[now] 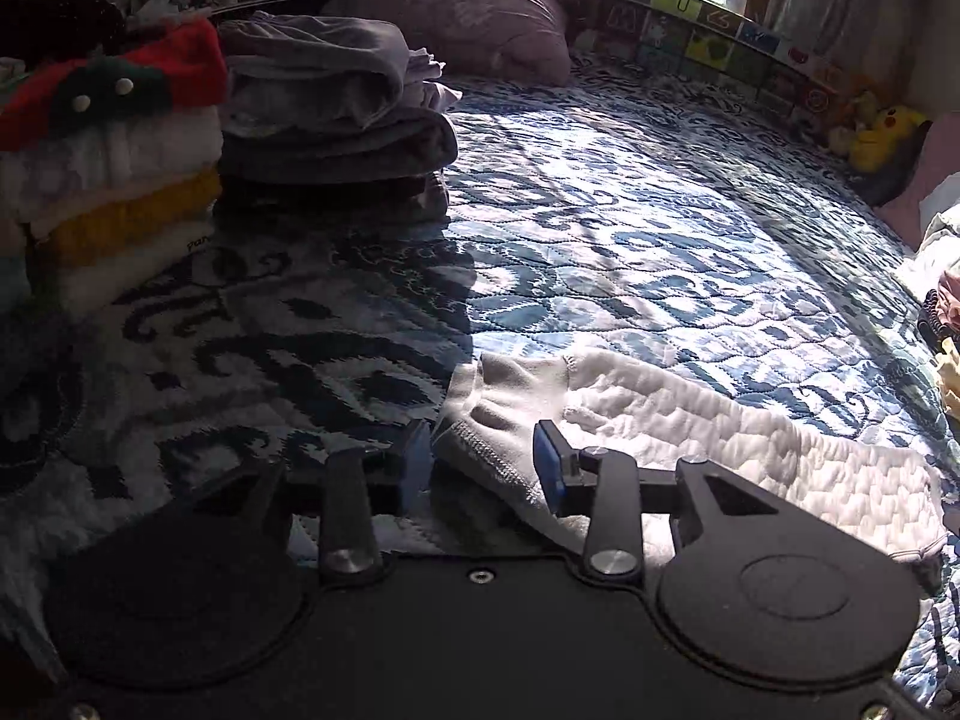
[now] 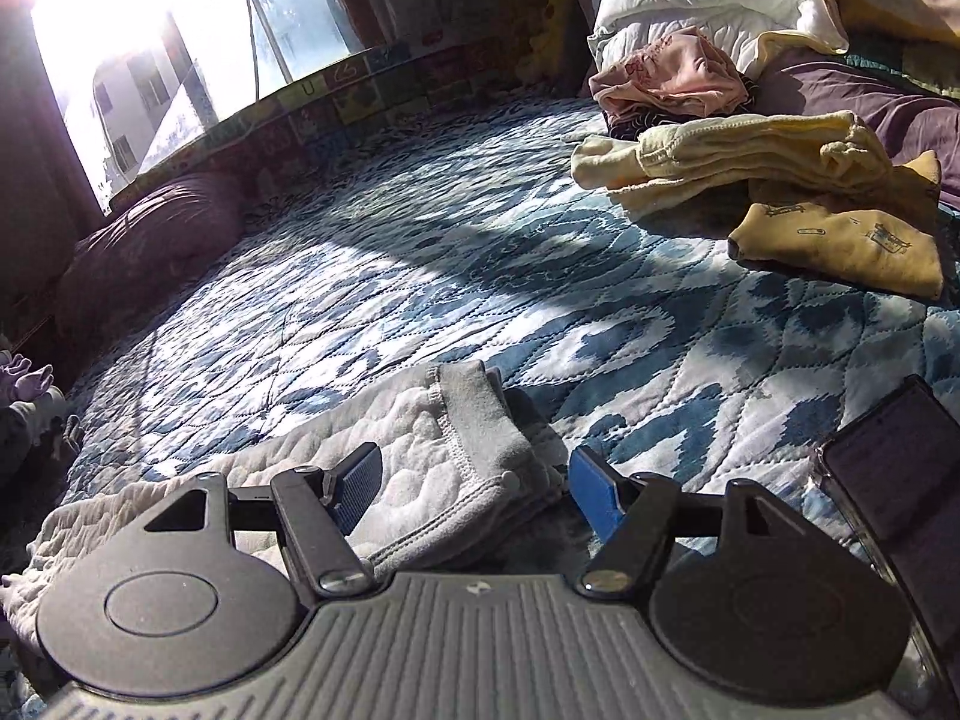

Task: Fold clothes
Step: 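Pull the grey hoodie onto the open bedspread with both tools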

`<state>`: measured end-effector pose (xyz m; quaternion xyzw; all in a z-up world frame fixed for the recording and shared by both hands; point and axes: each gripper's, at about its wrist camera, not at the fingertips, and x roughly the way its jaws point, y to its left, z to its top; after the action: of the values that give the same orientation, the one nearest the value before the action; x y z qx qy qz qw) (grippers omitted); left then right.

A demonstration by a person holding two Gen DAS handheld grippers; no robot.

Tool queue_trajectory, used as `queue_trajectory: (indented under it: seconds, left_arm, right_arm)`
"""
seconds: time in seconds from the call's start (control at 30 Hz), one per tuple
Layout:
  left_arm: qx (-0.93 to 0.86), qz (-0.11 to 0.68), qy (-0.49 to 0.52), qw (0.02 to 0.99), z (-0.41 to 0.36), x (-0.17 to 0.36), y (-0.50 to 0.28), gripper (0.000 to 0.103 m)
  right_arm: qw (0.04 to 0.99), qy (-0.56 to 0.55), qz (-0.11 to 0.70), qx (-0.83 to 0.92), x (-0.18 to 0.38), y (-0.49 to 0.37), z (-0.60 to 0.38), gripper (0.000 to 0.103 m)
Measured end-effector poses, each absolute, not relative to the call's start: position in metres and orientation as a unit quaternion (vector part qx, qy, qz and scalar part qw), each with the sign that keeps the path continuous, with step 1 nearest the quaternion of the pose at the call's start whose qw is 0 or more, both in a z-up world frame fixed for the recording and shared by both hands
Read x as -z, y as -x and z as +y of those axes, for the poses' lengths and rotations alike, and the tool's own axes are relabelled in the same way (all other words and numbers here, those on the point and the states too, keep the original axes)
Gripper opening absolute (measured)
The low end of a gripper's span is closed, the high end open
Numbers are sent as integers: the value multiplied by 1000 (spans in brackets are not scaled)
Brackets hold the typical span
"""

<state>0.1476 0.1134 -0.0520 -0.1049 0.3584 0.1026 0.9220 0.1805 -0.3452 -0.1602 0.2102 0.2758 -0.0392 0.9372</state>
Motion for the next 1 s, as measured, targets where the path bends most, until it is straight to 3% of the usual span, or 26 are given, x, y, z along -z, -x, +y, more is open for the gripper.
queue_trajectory:
  seconds: [0.47,0.57,0.67,0.73,0.87,0.9,0.93,1.0]
  left_arm:
    - [-51,429,75,899,130,112,-221,58]
    - [-49,438,100,892,144,128,-233,69]
    - [-38,440,139,886,159,140,-246,70]
    - [-19,432,155,888,161,143,-249,67]
    - [15,420,158,894,156,145,-253,51]
    - [20,417,156,895,154,146,-254,35]
    - [28,415,154,896,153,145,-254,22]
    - [33,407,148,901,150,142,-256,18]
  right_arm:
    - [929,-216,299,24,172,-204,-345,69]
    - [926,-221,305,19,176,-210,-348,70]
    - [924,-223,310,3,180,-218,-346,84]
    - [924,-225,310,-14,181,-225,-345,84]
    - [919,-228,316,-54,184,-237,-340,51]
    - [918,-226,320,-61,185,-239,-338,38]
    - [915,-230,322,-73,186,-242,-337,33]
    - [918,-234,309,-83,182,-243,-335,29]
